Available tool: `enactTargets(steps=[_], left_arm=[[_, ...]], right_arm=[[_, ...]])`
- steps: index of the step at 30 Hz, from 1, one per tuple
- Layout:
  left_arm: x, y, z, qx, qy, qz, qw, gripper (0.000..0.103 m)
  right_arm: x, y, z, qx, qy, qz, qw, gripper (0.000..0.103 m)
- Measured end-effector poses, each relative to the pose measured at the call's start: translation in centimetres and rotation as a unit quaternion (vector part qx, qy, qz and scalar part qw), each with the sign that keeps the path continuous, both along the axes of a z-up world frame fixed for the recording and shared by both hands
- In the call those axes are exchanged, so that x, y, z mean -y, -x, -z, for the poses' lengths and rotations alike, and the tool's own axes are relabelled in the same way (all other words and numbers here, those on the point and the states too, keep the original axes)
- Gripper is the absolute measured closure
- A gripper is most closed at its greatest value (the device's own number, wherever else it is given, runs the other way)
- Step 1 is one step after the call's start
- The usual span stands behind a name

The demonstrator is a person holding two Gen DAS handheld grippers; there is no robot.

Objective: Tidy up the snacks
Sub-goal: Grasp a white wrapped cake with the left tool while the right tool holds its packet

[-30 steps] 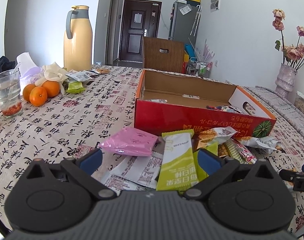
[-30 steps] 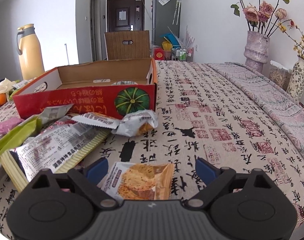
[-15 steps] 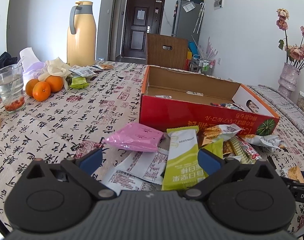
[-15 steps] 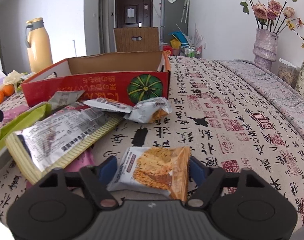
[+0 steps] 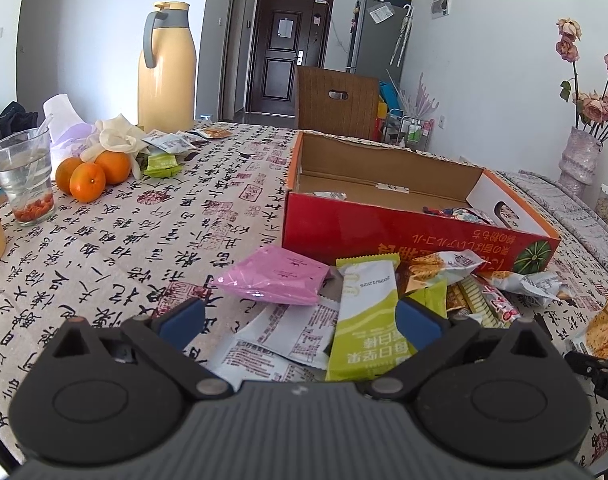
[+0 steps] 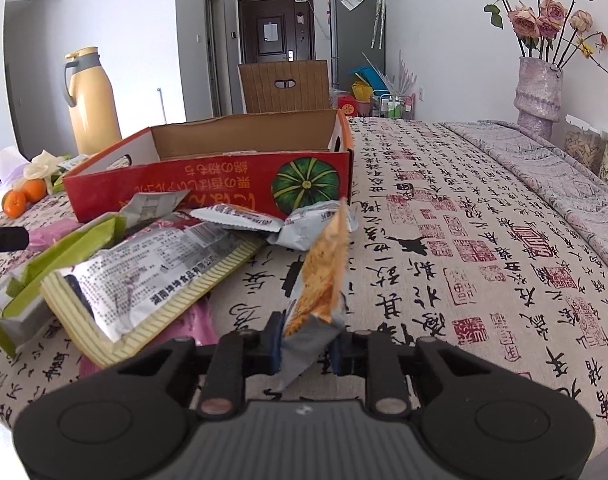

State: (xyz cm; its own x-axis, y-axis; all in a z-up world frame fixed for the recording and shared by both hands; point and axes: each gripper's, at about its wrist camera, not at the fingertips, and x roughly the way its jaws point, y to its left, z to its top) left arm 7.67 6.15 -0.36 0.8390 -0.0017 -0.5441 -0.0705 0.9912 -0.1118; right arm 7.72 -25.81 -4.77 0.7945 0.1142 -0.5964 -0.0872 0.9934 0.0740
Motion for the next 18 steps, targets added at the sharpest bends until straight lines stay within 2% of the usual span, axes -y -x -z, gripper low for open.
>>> enactTargets(steps=[7, 11, 16, 18], left_arm=[[-1.8, -0.4, -0.2, -0.008, -0.006, -0.026, 0.9996, 0.000], [-2.6, -1.5, 0.7, -0.046, -0.027, -0.042, 0.9977, 0.000], [-2.3, -2.5, 2.3, -0.088, -0.045, -0.021, 0.9949, 0.000], [-2.1, -2.7, 2.5, -0.089, -0.046, -0.017, 0.9949, 0.000]], right_arm=[[0.6, 0.2, -0.5, 0.016, -0.007, 0.006, 1.000, 0.088], [1.1, 0.1, -0.6, 0.019, -0.011, 0.017, 1.000, 0.088], [1.5, -0.1, -0.6, 0.019, -0.014, 0.026, 0.999, 0.088], [1.5, -0.1, -0.6, 0.019, -0.014, 0.026, 0.999, 0.088]])
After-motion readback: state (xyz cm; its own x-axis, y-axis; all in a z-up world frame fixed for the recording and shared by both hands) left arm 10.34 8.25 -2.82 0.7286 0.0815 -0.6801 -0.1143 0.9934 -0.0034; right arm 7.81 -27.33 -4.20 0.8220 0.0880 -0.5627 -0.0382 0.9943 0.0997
